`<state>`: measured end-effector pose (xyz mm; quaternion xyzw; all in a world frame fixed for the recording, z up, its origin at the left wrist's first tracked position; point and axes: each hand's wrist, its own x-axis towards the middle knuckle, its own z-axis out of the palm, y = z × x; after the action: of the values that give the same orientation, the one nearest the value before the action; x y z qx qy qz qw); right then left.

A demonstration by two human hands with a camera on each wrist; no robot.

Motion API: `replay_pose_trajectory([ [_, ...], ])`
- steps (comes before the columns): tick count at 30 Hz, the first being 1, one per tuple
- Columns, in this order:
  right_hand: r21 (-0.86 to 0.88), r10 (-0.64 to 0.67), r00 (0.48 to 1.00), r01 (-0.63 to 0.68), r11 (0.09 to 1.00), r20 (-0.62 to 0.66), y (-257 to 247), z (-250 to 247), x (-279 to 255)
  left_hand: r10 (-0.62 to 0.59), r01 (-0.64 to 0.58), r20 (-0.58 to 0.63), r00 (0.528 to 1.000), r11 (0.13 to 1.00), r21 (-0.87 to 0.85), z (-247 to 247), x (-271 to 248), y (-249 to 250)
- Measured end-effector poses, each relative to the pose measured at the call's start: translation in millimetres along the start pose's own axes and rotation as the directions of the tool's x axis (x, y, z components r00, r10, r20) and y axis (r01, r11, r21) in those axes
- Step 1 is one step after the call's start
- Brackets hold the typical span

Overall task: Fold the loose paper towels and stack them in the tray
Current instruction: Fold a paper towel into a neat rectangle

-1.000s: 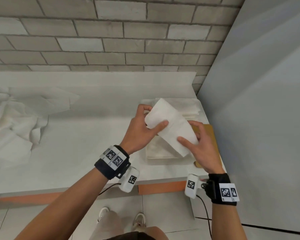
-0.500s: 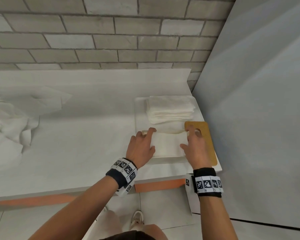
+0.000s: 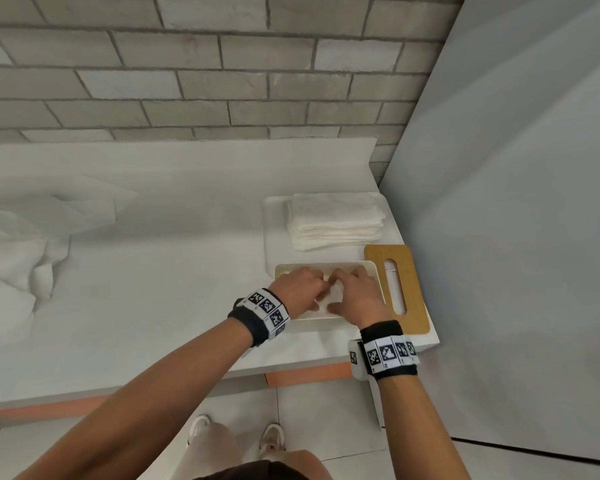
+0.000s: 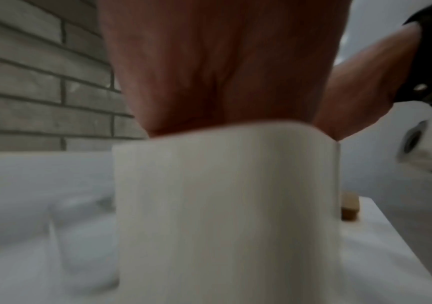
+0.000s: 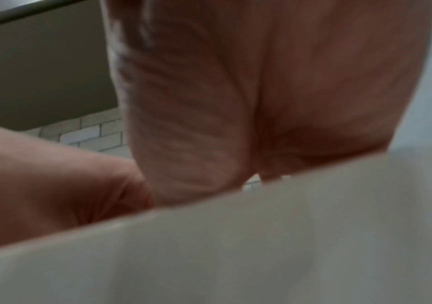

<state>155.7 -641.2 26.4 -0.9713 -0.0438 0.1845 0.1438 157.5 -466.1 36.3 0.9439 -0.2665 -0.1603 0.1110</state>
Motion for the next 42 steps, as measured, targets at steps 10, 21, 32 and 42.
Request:
replay_pose_trajectory([
  [10, -0.136, 0.026, 1.0, -0.027, 0.99, -0.009, 16.6, 15.5, 18.1, -0.128, 0.07, 0.137, 0.982, 0.929, 0.364, 8.4, 13.6, -8.8],
  [21, -0.081, 0.1, 0.995, -0.099, 0.992, 0.013, -12.2, -27.6, -4.2, -0.028, 0.012, -0.135, 0.99, 0.993, -0.121, -36.2, -50.4, -39.0],
  [32, 0.608, -0.07, 0.889, 0.365, 0.705, -0.453, -251.0, 47.3, -56.9, -0.684, 0.383, -0.488, 0.543, 0.718, -0.581, -13.2, -306.0, -262.0],
  [42, 0.56, -0.251, 0.955, 0.296, 0.774, -0.159, -444.3, 182.8, -4.4, -0.824, 0.744, -0.174, 0.539, 0.562, -0.361, 52.8, -428.8, -473.3],
])
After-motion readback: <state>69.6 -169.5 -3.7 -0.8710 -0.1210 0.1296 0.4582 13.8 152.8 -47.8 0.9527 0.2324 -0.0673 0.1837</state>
